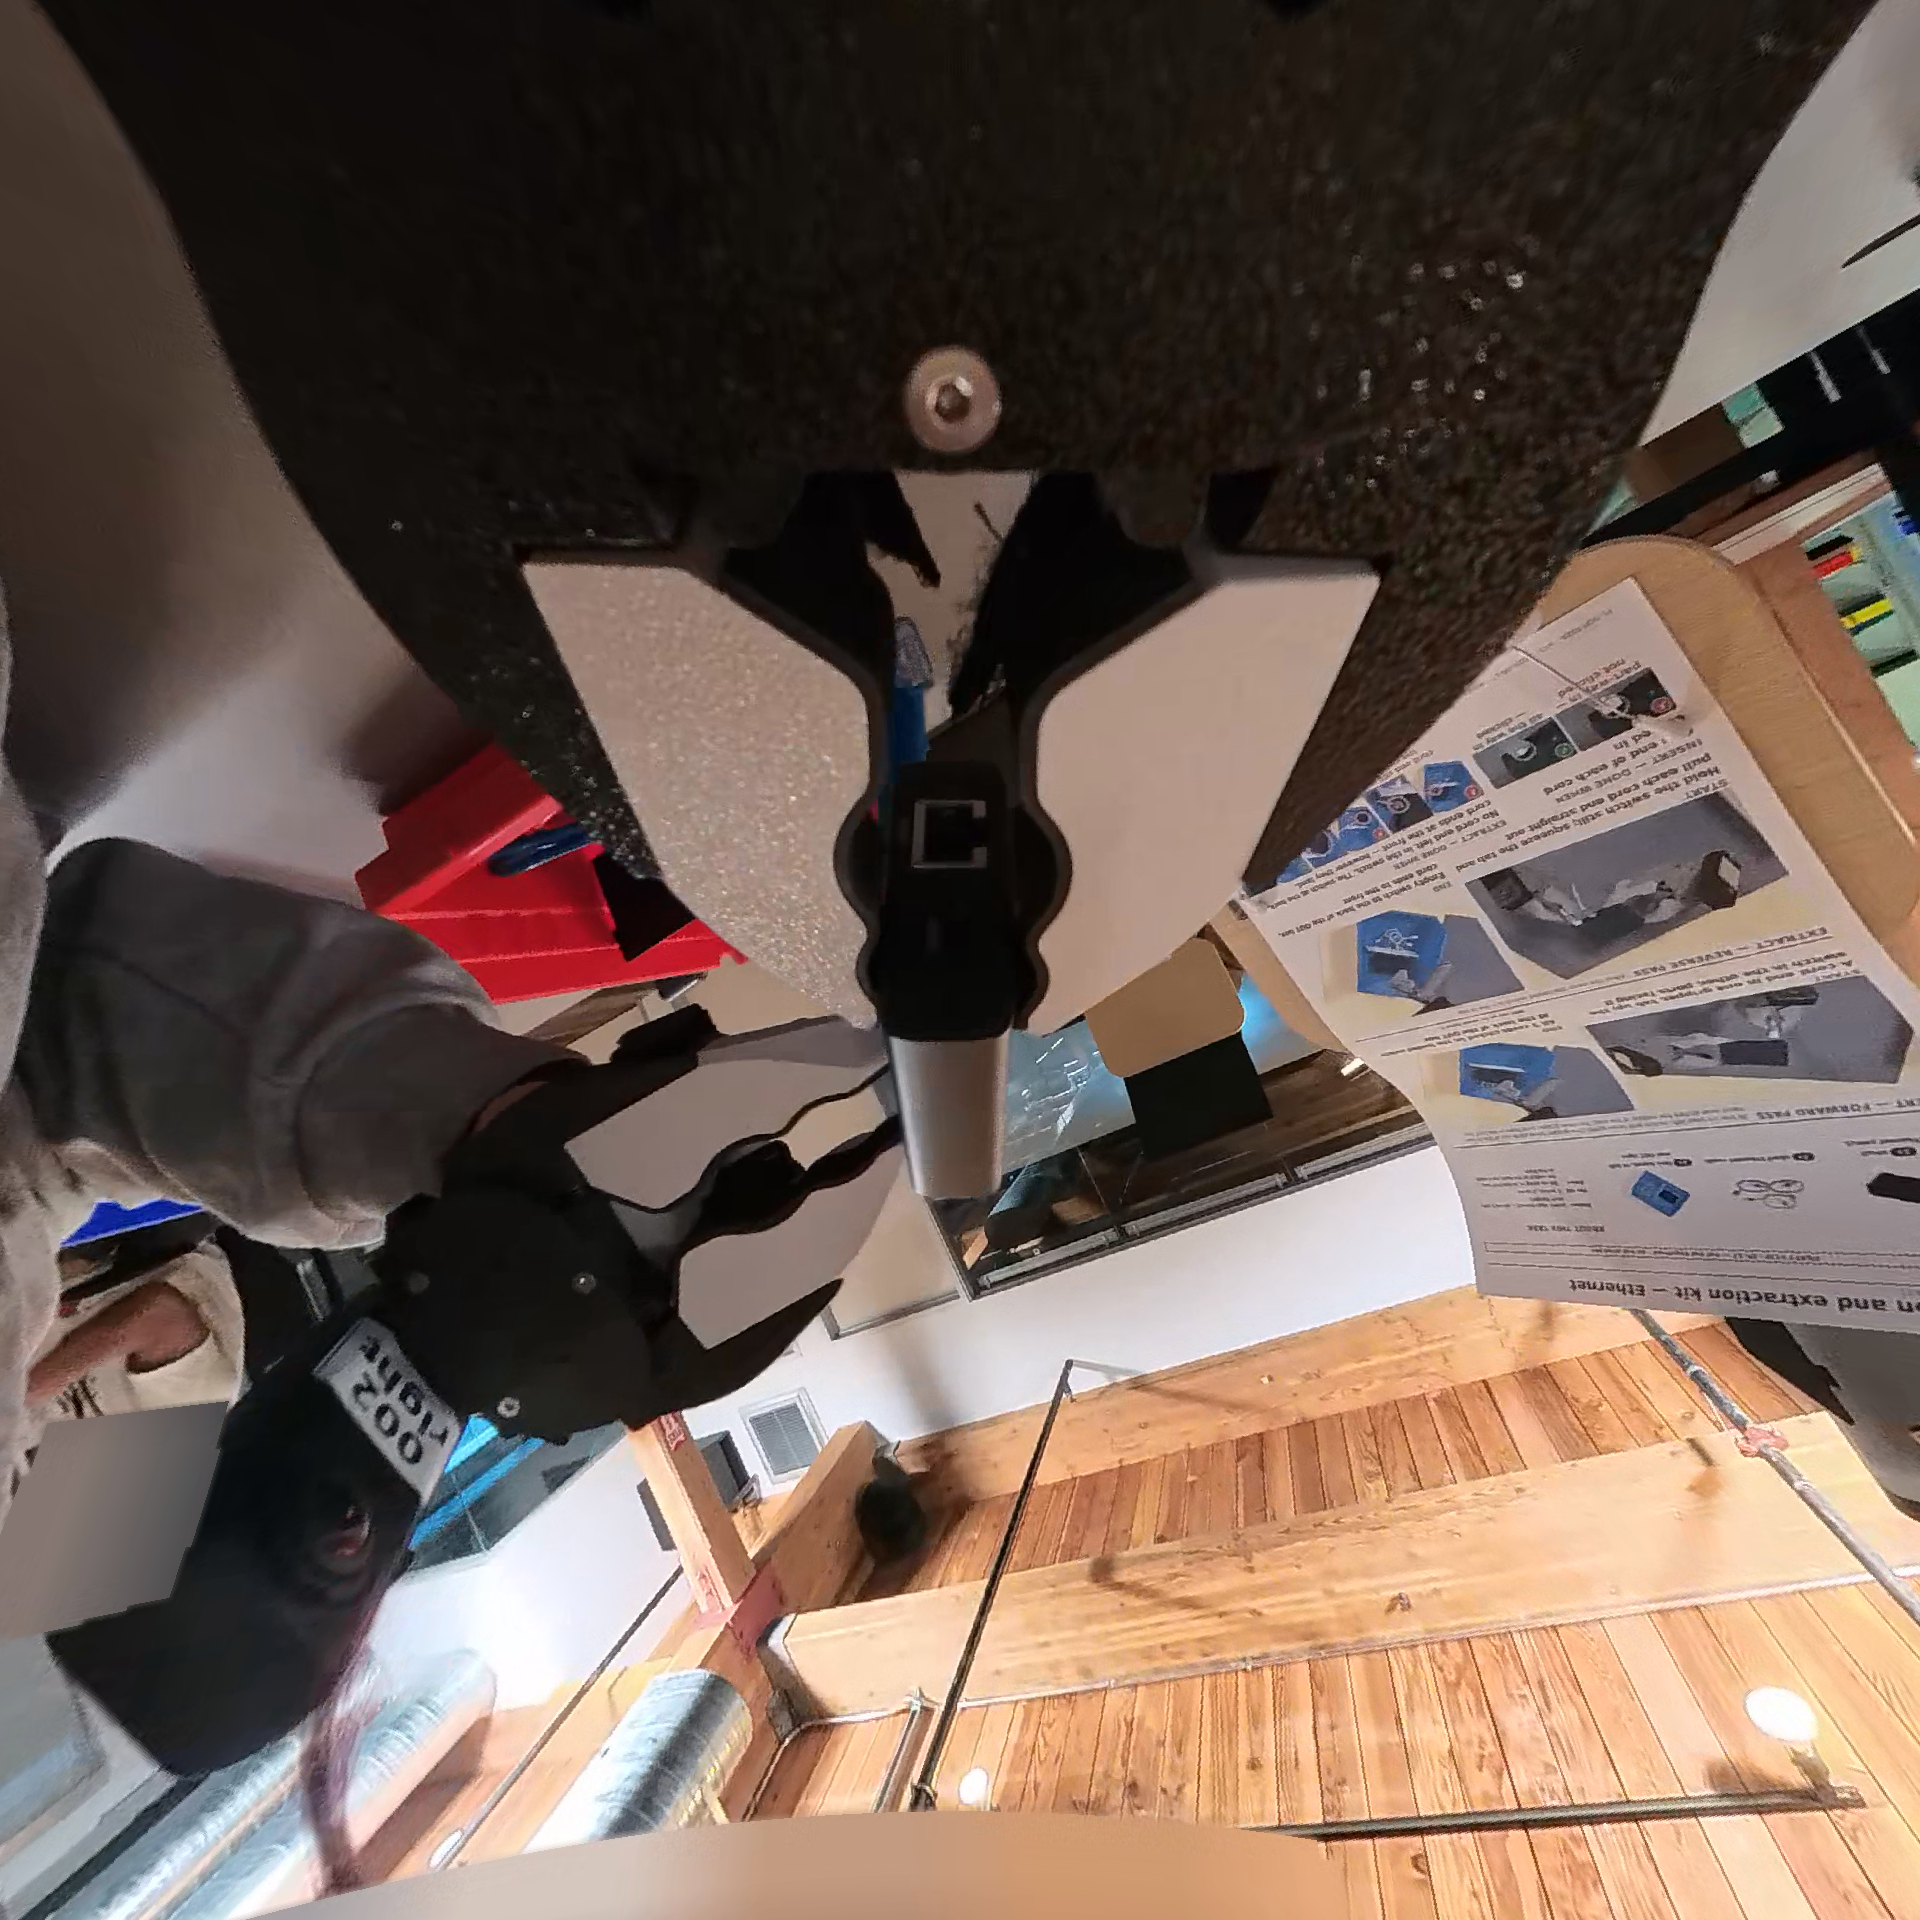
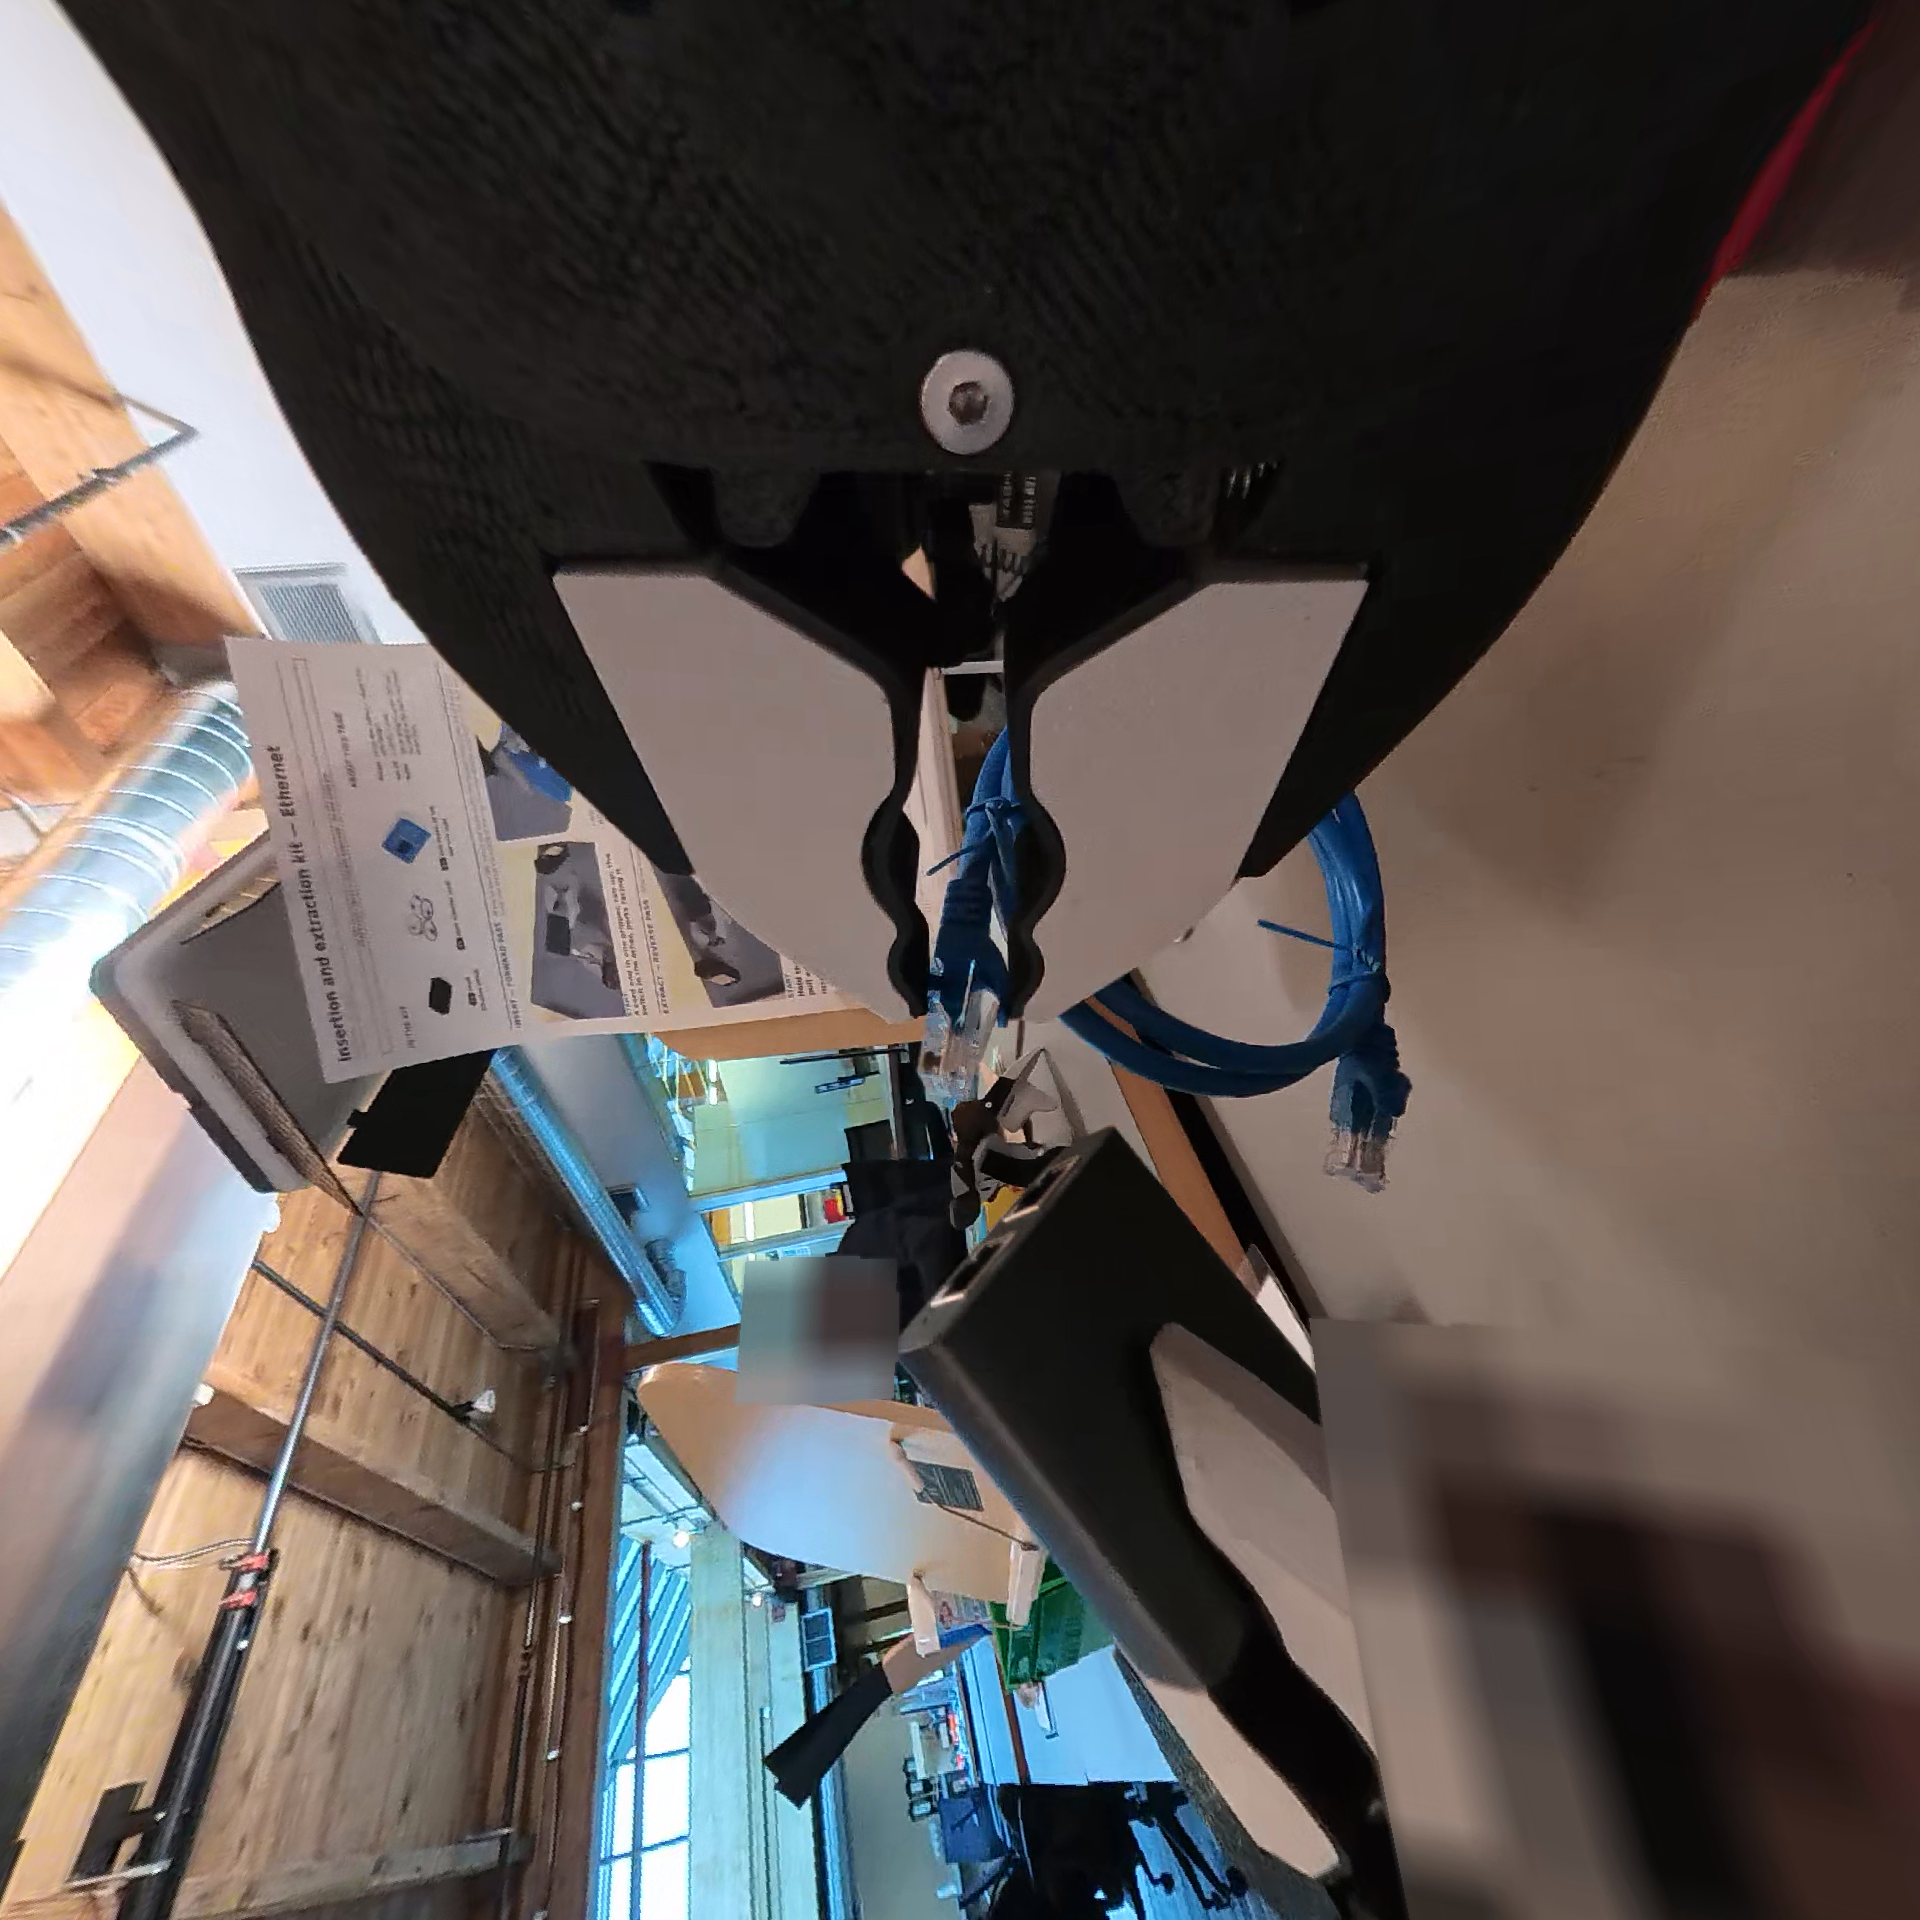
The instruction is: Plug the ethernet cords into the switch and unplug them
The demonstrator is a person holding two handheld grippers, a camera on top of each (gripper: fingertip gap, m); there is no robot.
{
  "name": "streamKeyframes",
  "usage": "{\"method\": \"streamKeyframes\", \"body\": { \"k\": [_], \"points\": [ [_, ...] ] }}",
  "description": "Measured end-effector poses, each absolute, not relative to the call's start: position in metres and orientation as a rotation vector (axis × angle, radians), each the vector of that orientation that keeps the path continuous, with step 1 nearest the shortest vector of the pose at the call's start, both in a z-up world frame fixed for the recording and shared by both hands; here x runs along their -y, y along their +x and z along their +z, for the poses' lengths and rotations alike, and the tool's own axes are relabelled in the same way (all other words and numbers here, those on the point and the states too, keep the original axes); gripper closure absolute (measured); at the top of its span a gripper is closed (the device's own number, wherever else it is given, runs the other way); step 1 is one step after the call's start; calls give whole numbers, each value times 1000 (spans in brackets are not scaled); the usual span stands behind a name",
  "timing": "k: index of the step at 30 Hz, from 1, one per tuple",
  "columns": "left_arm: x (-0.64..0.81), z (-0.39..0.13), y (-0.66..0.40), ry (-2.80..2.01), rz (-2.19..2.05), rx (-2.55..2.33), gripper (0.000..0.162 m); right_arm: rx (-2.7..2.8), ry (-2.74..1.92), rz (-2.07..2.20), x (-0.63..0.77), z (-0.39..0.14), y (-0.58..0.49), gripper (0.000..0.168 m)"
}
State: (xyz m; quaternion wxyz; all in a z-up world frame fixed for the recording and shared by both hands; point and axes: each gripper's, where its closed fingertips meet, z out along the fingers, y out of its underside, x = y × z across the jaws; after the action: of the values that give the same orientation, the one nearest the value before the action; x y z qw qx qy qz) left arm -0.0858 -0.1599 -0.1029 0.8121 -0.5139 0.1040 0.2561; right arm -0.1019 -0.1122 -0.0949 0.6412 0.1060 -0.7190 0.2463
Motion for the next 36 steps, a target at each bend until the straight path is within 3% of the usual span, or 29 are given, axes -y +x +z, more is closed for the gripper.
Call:
{"method": "streamKeyframes", "body": {
  "k": [17,23,29,36],
  "points": [
    [140,-113,-79,-1220,806,-479,142,1759,369,387,99,-115,-109,155],
    [133,-127,-82,-1247,1148,-833,142,2328,327,638,92,-143,-102,155],
    [124,-143,-79,-1104,1384,-1286,142,3102,-4,971,76,-154,-84,155],
    [109,-153,-77,-796,1575,-1694,141,3489,-76,793,67,-158,-68,156]
  ]
}}
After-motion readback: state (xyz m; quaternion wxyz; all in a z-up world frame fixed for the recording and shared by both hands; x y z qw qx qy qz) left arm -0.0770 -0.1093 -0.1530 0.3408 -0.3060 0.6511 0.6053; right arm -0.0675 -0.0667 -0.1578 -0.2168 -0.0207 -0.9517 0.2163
